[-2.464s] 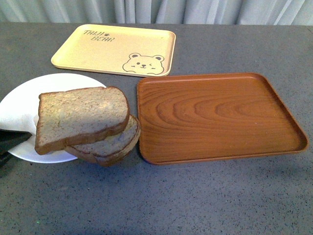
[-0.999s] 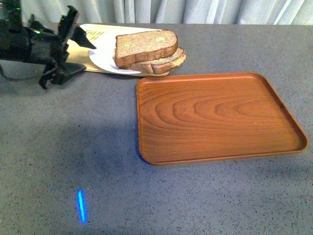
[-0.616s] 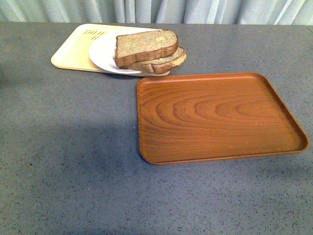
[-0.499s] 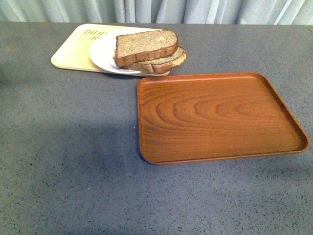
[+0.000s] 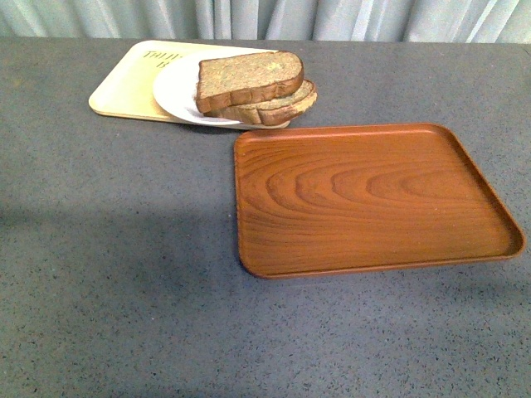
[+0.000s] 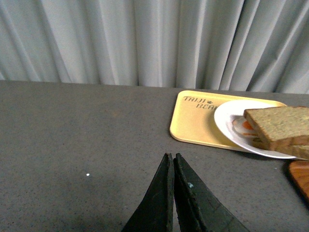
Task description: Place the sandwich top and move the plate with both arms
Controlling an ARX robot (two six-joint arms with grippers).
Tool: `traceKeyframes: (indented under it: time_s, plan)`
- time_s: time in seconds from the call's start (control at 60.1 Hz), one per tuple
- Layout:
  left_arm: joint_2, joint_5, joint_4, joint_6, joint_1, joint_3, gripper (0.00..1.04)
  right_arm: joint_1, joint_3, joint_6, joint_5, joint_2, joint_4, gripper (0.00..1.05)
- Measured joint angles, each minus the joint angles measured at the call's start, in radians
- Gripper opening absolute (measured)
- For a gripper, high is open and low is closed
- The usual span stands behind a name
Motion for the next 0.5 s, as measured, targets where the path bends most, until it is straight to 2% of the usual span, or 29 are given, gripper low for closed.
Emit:
traceKeyframes:
  time_s: [0.499]
  plan:
    - [-0.411, -0.006, -0.336, 0.003, -0.010, -0.060, 0.02, 0.000, 0.000, 0.000, 0.000, 0.000, 0.000, 0.96]
